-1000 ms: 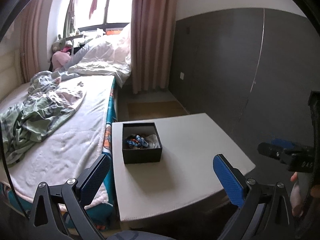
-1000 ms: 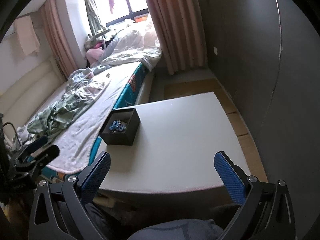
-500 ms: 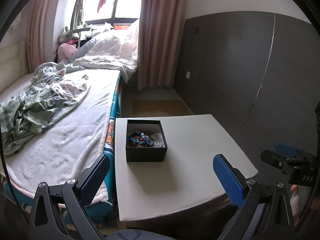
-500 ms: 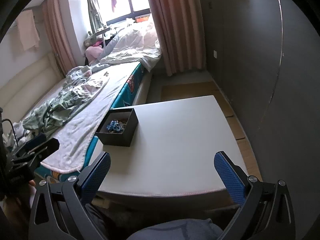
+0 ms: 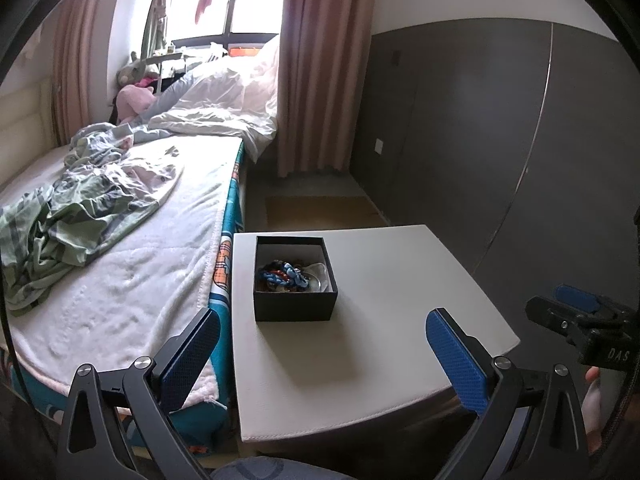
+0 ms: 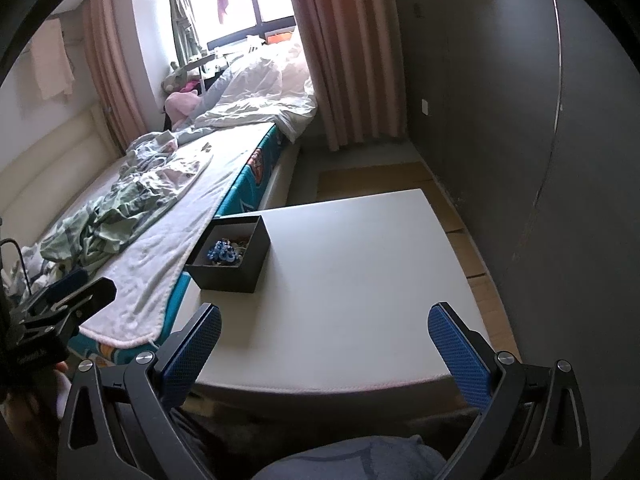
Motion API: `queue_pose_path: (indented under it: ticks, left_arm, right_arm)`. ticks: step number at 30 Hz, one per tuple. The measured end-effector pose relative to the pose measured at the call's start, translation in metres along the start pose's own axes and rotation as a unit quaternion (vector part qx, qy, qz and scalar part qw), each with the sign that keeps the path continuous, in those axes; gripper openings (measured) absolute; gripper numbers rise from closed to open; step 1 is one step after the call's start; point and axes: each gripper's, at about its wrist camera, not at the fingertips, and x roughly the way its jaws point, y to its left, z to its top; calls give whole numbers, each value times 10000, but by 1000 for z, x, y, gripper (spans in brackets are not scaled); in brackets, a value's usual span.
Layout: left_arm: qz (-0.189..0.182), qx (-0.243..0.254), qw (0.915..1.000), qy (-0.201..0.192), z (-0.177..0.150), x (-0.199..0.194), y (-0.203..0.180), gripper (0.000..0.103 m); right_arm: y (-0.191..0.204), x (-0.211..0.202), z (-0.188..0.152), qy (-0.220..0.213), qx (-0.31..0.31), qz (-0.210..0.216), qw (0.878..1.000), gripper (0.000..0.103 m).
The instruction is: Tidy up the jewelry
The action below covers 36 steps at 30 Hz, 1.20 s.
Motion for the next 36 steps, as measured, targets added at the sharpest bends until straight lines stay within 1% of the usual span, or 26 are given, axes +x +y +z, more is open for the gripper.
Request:
queue_pose_path:
  ticks: [12,14,17,24,36]
  left_arm:
    - [-14,62,10000,-10,-2,-1,4,102]
    - [50,62,10000,5,-3,-2,5,102]
    - [10,76,10000,-4,-3,-2,5,102]
    - [-2,-10,10000,48,-3,-1,8,102]
    - [123,85,9999,55,-3,-1,4,102]
  right_arm:
    - [1,1,-3,13,-7,-116,9999,103]
    - [2,1,-3,17,6,-123,9999,103]
    - [1,1,-3,15,2,-118,9999,103]
    - [2,0,-5,-4,46,-142,9999,103]
    - [4,-4,-6,-18,136,-131,9998,103]
